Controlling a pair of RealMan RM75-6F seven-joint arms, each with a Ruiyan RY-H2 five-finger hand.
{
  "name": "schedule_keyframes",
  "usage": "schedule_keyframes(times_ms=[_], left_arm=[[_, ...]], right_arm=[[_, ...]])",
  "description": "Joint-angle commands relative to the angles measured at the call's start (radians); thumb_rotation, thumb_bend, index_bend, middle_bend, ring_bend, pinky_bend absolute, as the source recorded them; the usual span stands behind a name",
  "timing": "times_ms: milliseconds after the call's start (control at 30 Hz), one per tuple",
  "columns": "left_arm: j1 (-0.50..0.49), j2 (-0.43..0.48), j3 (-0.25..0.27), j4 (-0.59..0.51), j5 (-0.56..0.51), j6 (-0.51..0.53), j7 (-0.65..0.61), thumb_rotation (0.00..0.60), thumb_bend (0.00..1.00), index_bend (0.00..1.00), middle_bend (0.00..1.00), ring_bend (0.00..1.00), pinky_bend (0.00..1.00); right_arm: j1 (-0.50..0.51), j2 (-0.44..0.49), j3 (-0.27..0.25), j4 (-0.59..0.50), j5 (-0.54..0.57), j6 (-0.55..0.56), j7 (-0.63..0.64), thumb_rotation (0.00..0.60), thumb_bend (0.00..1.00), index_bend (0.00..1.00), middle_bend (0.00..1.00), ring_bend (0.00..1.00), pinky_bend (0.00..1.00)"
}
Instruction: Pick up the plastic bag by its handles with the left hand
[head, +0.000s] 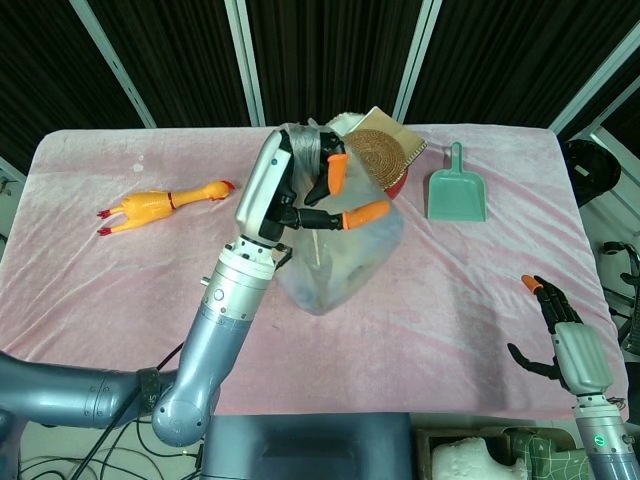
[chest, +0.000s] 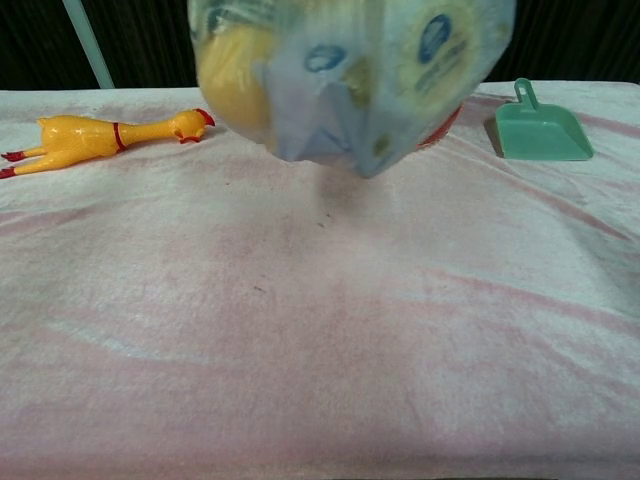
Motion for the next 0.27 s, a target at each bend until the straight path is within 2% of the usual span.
schedule_keyframes(times_ms=[33,267], left_arm=[[-0.025,0.010,-0.014,-0.005,-0.019,0.009,0.028,0.600,0.11,0.78,1.00,0.89,0.89],[-0.046,0.005,-0.019,-0.006,-0.045,0.040,0.044,0.600,0.10,0.79,1.00,0.89,0.89]], right_arm=[[0.000,0.000,0.000,0.000,0.000,0.001,0.000,0.600,0.23,0.00,0.00,0.00,0.18],[0.000,0.000,0.000,0.000,-0.001,0.001,0.003,0.600,0.23,0.00,0.00,0.00,0.18]])
